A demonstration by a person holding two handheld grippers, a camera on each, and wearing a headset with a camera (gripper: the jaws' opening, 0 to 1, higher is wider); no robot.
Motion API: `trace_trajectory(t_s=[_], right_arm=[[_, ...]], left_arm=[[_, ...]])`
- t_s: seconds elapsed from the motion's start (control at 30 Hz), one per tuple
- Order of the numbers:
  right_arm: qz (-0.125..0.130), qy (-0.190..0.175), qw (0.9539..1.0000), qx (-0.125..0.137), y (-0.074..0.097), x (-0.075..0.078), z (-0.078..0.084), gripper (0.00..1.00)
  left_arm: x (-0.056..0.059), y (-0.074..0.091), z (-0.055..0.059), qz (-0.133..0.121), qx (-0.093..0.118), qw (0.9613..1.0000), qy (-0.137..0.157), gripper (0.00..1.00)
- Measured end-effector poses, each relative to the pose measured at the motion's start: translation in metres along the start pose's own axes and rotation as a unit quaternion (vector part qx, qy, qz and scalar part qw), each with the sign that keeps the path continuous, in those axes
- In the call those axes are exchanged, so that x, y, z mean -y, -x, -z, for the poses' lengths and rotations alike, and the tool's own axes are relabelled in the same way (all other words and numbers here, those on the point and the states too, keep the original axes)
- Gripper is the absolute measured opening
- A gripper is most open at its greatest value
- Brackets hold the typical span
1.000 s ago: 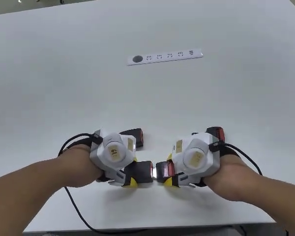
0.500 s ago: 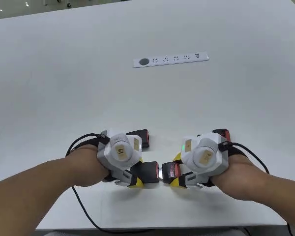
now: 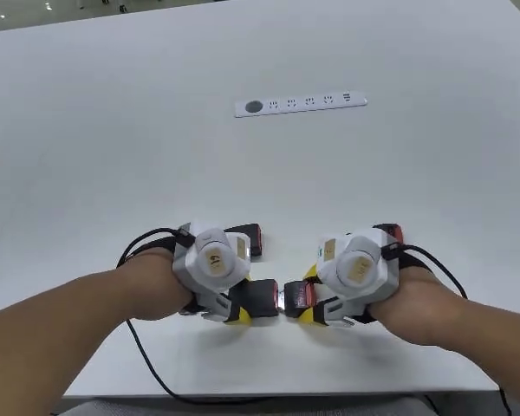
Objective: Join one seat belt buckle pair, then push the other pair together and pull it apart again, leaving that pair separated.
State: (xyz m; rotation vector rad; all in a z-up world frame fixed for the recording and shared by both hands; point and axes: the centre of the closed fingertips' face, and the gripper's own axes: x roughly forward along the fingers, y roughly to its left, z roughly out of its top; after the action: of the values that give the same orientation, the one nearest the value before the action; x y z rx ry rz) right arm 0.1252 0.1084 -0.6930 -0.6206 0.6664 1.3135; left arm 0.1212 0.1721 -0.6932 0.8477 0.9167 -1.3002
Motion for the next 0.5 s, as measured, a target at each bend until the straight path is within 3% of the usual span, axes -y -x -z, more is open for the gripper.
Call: trace_trajectory(t_s=[0.5], right_arm=[[0.000,-0.012,0.9999,-0.004,0.0005,-0.0013,-0.0013,0.32]], left_arm=[[-0.0008,0.0006,-0.0003,-0.011,0.009,0.9999,0.003,0.33]])
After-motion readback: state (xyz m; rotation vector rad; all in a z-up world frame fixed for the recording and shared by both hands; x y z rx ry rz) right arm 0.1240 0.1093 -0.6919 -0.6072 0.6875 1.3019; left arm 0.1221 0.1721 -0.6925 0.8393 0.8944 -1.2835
